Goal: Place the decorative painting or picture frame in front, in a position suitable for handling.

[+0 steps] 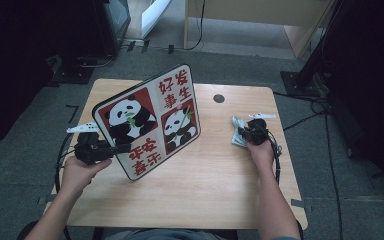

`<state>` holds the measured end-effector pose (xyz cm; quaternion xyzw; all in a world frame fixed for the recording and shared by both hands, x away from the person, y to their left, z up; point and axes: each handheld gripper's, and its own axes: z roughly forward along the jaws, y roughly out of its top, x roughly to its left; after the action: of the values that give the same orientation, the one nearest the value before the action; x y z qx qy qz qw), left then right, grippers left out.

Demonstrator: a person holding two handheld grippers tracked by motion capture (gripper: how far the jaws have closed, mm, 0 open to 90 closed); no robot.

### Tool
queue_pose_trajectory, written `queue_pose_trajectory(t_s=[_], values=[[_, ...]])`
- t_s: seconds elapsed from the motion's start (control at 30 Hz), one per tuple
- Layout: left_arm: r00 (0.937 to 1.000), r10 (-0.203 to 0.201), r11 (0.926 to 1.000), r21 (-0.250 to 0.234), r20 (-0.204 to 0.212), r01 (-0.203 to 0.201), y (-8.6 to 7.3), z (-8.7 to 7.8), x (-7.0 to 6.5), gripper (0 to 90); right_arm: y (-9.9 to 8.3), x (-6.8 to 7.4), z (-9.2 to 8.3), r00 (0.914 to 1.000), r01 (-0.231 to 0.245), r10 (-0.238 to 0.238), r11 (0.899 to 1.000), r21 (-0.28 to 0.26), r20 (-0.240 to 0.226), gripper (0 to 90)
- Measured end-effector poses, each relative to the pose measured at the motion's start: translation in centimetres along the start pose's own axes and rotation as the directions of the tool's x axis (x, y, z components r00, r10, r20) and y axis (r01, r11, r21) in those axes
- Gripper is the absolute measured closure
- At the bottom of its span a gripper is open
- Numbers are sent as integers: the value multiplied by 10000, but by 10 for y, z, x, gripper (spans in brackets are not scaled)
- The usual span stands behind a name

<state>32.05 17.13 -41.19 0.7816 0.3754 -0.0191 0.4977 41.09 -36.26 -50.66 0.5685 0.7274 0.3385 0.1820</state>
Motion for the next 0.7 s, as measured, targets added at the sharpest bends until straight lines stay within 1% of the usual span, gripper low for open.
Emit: queue_pose_trajectory(t_s=[0.03, 0.13, 0.27, 0.33, 0.37, 0.47, 0.57, 0.7], values=[[10000, 30, 10000, -16, -34, -30, 0, 0, 0, 762, 1, 0, -1, 10000, -64, 64, 10000, -33, -75, 813], [9998, 136, 9999, 4, -115, -136, 0, 0, -1, 780, 5, 2, -6, 9999, -47, 45, 9999, -106, -160, 815], [9994, 255, 9997, -12, -214, -255, -1, 0, -3, 789, 12, 9, -12, 9994, 247, -257, 9987, -449, -215, 814], [9992, 307, 9995, -4, -237, -308, -1, -1, -4, 792, 16, 13, -16, 9980, 361, -393, 9973, -632, -497, 812], [9992, 333, 9994, -2, -225, -334, -1, -1, -4, 792, 18, 16, -18, 9976, 346, -383, 9973, -643, -569, 812], [9992, 338, 9994, 1, -192, -338, -2, -1, -5, 791, 26, 24, -23, 9948, 511, -574, 9959, -750, -845, 812], [9993, 331, 9995, -16, -183, -331, -3, -1, -7, 790, 33, 32, -29, 9896, 713, -813, 9938, -858, -1187, 812], [9992, 324, 9995, -6, -216, -324, -3, -1, -8, 791, 41, 43, -34, 9841, 1104, -1216, 9898, -903, -1297, 810]])
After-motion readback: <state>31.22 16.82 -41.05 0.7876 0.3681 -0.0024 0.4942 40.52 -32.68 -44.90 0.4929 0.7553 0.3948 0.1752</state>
